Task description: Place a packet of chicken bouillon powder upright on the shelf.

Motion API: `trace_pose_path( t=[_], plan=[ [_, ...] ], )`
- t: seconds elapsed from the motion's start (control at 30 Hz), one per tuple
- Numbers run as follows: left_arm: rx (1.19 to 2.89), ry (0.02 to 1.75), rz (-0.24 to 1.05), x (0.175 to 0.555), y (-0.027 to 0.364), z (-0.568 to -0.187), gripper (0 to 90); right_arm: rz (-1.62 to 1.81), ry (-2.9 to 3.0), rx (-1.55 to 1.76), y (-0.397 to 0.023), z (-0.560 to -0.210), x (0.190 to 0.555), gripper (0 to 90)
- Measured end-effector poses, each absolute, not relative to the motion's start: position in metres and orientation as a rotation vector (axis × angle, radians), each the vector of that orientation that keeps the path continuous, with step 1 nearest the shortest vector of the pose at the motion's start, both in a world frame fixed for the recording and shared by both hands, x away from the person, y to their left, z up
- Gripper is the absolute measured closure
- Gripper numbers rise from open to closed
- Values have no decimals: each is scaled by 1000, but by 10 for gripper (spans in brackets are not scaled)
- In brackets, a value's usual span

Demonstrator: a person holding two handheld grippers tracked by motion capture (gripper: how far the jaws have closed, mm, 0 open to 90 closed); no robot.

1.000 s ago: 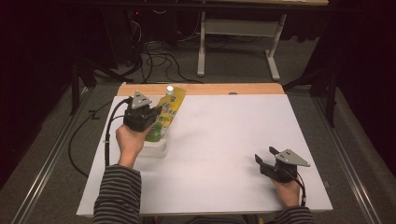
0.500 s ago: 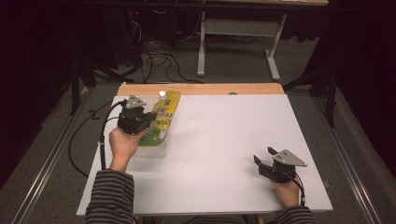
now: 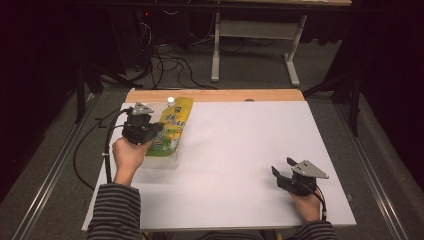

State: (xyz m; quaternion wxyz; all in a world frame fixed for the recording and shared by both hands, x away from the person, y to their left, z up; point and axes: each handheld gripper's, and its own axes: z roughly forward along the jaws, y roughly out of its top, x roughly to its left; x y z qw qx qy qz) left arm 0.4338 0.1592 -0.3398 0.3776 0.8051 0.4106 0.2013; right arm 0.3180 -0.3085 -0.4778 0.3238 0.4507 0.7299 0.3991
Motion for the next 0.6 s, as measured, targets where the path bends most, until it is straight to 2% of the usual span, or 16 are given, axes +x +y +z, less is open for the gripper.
trace_pose_path(
  t=[0.23, 0.6],
  plan=[
    [2047, 1002, 562, 426, 169, -348, 900, 1047, 1913, 1186, -309, -478, 318, 344],
    [2025, 1063, 487, 417, 188, -355, 900, 1039, 1915, 1186, -308, -478, 318, 344]
  ],
)
